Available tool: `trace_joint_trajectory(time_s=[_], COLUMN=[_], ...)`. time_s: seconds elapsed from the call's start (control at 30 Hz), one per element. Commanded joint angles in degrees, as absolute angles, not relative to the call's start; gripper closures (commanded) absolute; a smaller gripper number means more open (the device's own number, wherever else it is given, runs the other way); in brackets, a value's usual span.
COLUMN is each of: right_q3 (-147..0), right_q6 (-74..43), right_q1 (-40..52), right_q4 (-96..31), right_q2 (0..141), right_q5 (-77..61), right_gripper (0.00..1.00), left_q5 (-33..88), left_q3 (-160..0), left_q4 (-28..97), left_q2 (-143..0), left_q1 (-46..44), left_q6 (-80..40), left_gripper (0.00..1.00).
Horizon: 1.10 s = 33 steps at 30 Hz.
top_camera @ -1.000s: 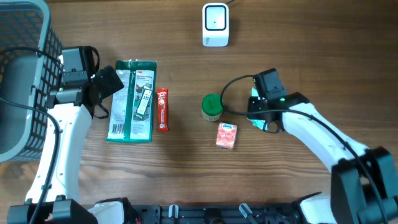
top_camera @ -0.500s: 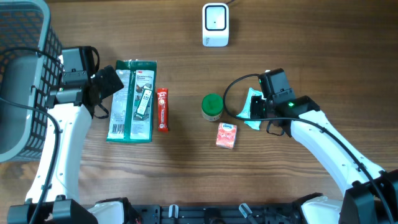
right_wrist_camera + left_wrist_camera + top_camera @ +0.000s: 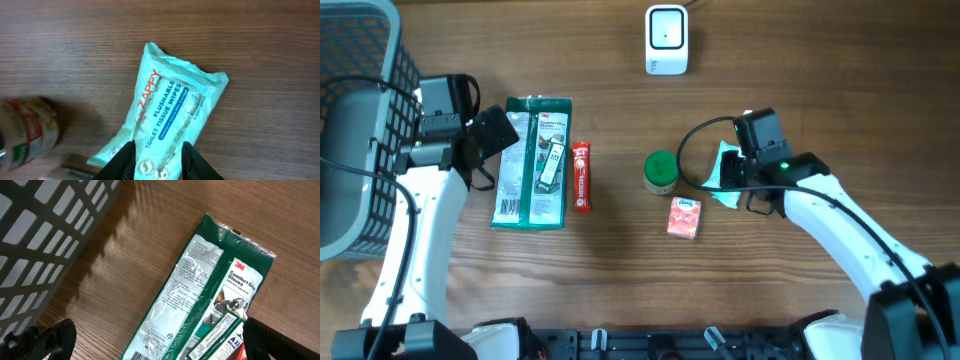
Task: Scan the item barcode
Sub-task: 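Lift the teal Zappy wipes pack off the jar, holding it right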
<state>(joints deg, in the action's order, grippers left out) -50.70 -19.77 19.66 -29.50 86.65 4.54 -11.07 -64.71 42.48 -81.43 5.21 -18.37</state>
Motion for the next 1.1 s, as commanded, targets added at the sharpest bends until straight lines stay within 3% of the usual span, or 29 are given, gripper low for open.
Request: trace_joint_trajectory(time_s=[0.0,1.07], right_q3=[-50.28,-50.28], right_q6=[-19.59,-19.57], right_q1=[19.79,19.79], right_q4=[-27.42,-25.61], right_q2=[90.63,93.56], right_q5=[4.40,1.04], right_gripper=[0.67,0.61], left_q5=[-10.98,-10.98], left_q3=[-64.88,-64.88], left_q4=[42.48,42.48], left_q2=[-81.12,-81.12], left_q1=[5.43,5.43], left_q6=[-18.90,-18.92], left_gripper=[0.00,0.00])
